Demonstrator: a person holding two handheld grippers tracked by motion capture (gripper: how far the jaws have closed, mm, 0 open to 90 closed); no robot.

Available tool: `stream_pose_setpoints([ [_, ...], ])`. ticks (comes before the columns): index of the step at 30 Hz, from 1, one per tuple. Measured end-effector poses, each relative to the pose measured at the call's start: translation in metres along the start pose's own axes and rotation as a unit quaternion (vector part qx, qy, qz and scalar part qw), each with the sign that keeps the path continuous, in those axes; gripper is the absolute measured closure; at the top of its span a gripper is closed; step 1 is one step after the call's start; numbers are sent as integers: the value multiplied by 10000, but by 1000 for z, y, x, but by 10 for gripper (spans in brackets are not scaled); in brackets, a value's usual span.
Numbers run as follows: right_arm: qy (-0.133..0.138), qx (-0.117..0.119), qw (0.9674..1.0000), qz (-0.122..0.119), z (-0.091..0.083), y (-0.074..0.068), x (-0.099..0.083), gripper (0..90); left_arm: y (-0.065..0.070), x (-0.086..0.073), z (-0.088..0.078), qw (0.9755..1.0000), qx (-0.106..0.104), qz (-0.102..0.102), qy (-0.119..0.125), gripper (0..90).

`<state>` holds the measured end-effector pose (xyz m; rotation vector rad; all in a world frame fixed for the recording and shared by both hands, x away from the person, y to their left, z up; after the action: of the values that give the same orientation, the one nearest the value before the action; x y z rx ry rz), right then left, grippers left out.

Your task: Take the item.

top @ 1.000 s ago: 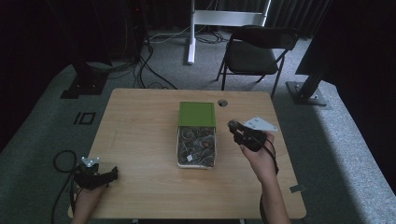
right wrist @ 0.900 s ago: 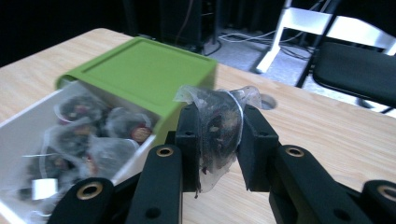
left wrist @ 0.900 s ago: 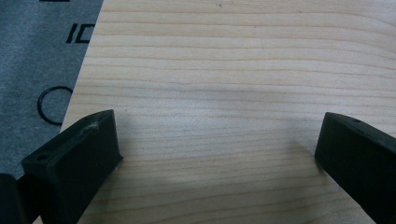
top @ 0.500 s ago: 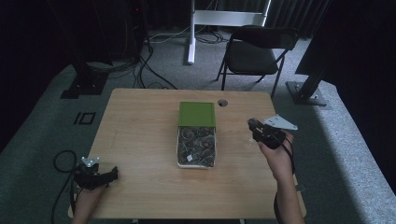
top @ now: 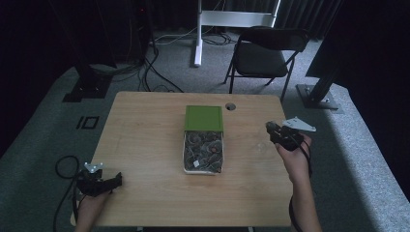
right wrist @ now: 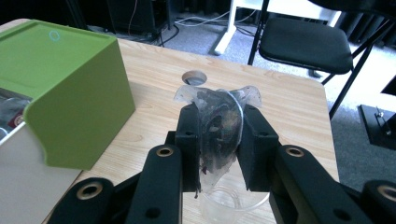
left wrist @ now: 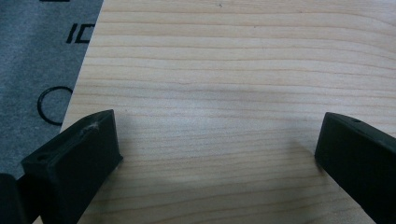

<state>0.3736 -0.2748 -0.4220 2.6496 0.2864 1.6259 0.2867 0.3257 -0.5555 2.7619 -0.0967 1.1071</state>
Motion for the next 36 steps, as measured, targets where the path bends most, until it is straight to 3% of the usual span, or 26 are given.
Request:
stream_pose_setpoints([
  [24, -466, -82, 9987, 209, 30, 7, -22, 712, 0, 0, 0, 10000, 0, 0, 0, 3],
  [30, -513, -62, 9982, 300, 33, 8, -23, 655, 0, 0, 0, 10000, 0, 0, 1, 3],
  [36, -480, -88, 9981, 363, 33, 7, -19, 527, 0, 0, 0, 10000, 0, 1, 0, 3],
])
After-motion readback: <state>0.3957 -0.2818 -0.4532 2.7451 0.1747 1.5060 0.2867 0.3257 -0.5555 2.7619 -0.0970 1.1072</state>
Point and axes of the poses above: each handheld gripper's, and its own axes: z roughly forward along the jaws, x roughly out of its top, y roughly to its right, the point moved 1 cm from there along z, roughly forward along the jaws, and after that the axes turned 11 degrees about -x, right-handed, at the moved point
